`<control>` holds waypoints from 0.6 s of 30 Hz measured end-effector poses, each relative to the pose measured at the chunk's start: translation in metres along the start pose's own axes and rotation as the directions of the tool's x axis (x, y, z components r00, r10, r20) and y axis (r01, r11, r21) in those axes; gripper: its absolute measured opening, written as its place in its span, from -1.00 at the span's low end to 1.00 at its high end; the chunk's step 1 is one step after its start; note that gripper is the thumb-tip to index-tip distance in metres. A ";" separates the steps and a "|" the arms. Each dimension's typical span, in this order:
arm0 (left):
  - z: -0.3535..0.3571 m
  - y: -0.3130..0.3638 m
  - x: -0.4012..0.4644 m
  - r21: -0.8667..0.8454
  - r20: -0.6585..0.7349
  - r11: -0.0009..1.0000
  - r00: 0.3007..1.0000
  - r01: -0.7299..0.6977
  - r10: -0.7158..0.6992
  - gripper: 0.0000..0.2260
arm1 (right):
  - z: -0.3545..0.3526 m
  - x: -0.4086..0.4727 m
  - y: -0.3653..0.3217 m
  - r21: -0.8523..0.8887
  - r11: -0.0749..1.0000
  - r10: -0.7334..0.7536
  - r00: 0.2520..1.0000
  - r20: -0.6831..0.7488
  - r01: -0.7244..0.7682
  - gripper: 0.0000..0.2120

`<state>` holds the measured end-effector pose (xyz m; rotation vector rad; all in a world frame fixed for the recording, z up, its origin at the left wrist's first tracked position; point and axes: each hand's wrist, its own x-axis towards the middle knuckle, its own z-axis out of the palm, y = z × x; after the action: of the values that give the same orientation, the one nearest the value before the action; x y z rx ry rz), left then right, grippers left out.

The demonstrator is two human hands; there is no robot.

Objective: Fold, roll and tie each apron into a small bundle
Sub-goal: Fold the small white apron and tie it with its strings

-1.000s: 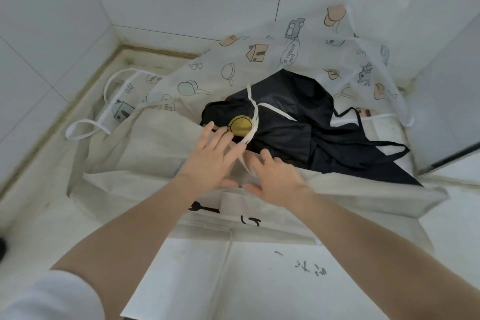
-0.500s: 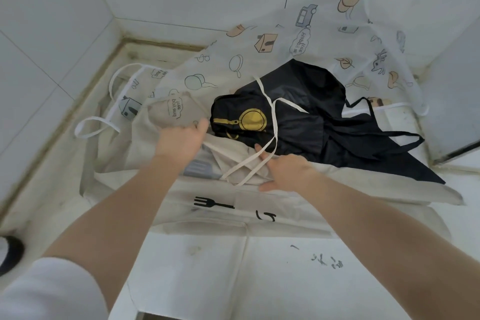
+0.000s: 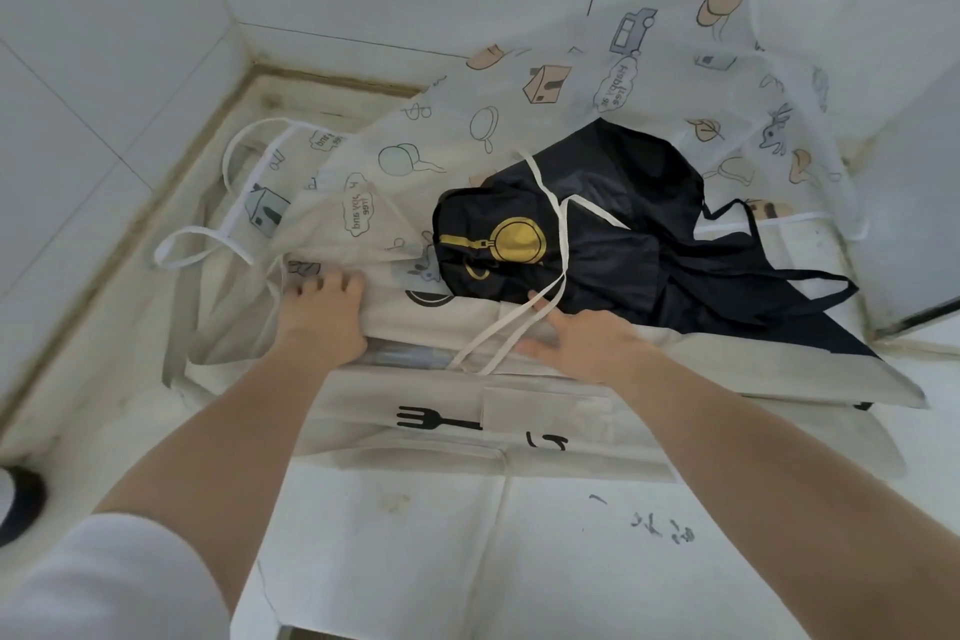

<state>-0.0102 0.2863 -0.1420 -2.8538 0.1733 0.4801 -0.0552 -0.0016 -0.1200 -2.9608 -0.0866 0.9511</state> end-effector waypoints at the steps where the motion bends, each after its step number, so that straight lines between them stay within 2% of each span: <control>1: 0.001 0.002 0.000 -0.037 0.044 0.998 0.998 0.055 -0.053 -0.43 | 0.001 0.000 -0.001 0.007 1.000 0.018 1.000 -0.016 -0.018 -0.30; 4: 0.004 0.006 0.001 -0.157 0.171 0.941 0.946 0.301 -0.274 -0.40 | 0.001 0.002 -0.007 0.022 0.998 0.062 0.997 -0.052 -0.061 -0.43; 6: -0.001 0.006 0.005 -0.202 0.263 0.887 0.896 0.414 -0.358 -0.40 | -0.001 0.003 -0.007 0.039 0.996 0.076 0.996 -0.054 -0.074 -0.46; 8: -0.010 0.003 0.007 -0.211 0.323 0.875 0.876 0.436 -0.359 -0.39 | -0.003 0.004 -0.007 0.042 0.995 0.089 0.995 -0.051 -0.087 -0.46; 12: -0.012 0.003 -0.006 -0.198 0.393 0.899 0.872 0.391 -0.293 -0.29 | 0.003 0.004 -0.012 0.036 0.994 0.102 0.991 -0.082 -0.099 -0.48; 13: -0.015 0.010 -0.013 -0.194 0.393 0.911 0.880 0.364 -0.268 -0.25 | 0.004 0.003 -0.013 0.028 0.994 0.103 0.991 -0.085 -0.101 -0.48; 15: -0.029 0.043 -0.028 -0.196 0.301 0.959 0.943 0.206 -0.141 -0.15 | 0.006 0.003 -0.012 0.043 0.994 0.104 0.990 -0.092 -0.101 -0.47; 17: -0.043 0.088 -0.044 -0.285 0.108 0.958 0.991 -0.044 0.077 -0.20 | 0.007 0.005 -0.006 0.120 0.989 0.104 0.989 -0.101 -0.092 -0.42; 18: -0.045 0.110 -0.049 -0.328 0.013 0.928 0.981 -0.177 0.192 -0.28 | 0.008 0.006 -0.001 0.168 0.982 0.105 0.989 -0.101 -0.087 -0.39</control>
<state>-0.0599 0.1726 -0.1078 -3.1618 0.3916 0.6662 -0.0551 -0.0001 -0.1305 -2.8801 0.1324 0.7619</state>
